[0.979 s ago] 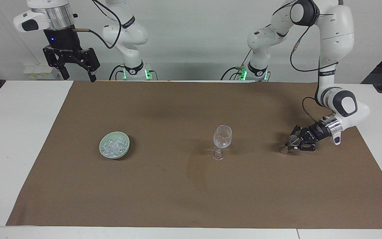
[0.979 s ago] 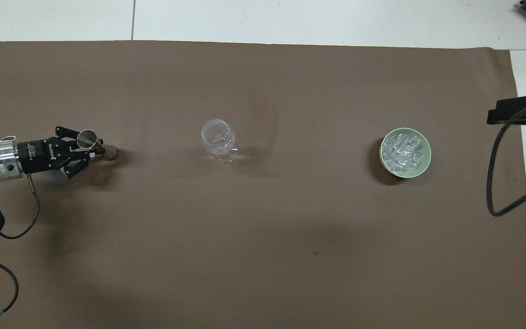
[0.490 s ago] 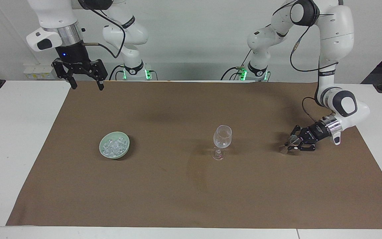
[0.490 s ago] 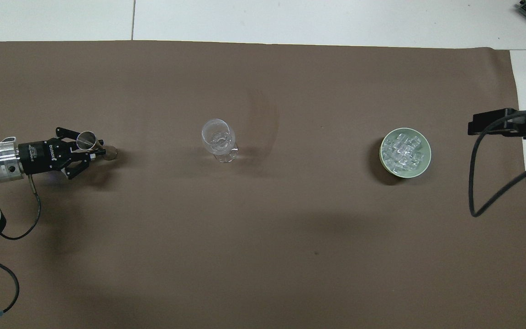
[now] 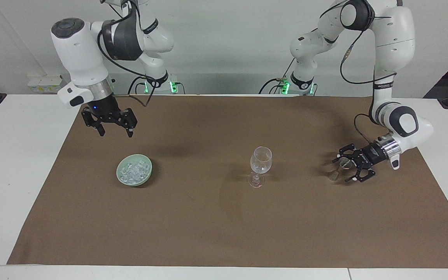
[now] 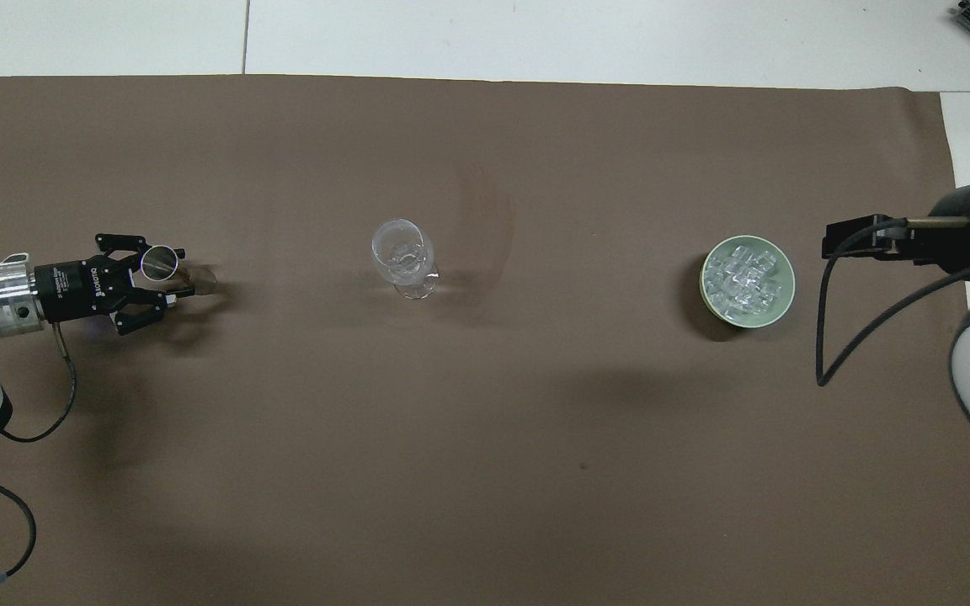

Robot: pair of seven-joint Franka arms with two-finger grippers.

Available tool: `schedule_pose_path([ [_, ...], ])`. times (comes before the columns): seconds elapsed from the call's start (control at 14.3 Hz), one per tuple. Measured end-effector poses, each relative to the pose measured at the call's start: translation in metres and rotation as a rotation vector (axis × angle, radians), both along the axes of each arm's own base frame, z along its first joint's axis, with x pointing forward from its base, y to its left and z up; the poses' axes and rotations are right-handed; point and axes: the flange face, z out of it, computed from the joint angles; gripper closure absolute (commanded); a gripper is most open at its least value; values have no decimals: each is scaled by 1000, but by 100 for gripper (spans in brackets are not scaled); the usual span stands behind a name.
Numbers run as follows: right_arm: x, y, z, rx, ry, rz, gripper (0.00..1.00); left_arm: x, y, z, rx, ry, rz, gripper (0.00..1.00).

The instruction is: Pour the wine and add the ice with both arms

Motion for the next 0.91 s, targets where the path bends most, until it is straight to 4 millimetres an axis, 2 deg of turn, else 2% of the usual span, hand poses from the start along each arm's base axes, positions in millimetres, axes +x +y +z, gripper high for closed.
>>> schedule_pose_path([
  [0.14,10,0,-43,-7,-5,10,1,-1,7,1,58,-3,-54,0],
  [0.21,13,0,-61,-6,4,12,6,0,15,4,95,-6,-79,0],
  [0.42,17,3,-104,-3,18,19,9,5,52,19,199,-63,-160,0],
  [0.56,14,4,-118,-2,17,20,12,11,67,31,277,-108,-228,0],
  [0.7,12,4,-125,-1,-4,22,12,22,72,51,353,-147,-288,0],
  [0.91,11,5,-133,0,-14,23,13,41,77,92,490,-207,-382,0],
])
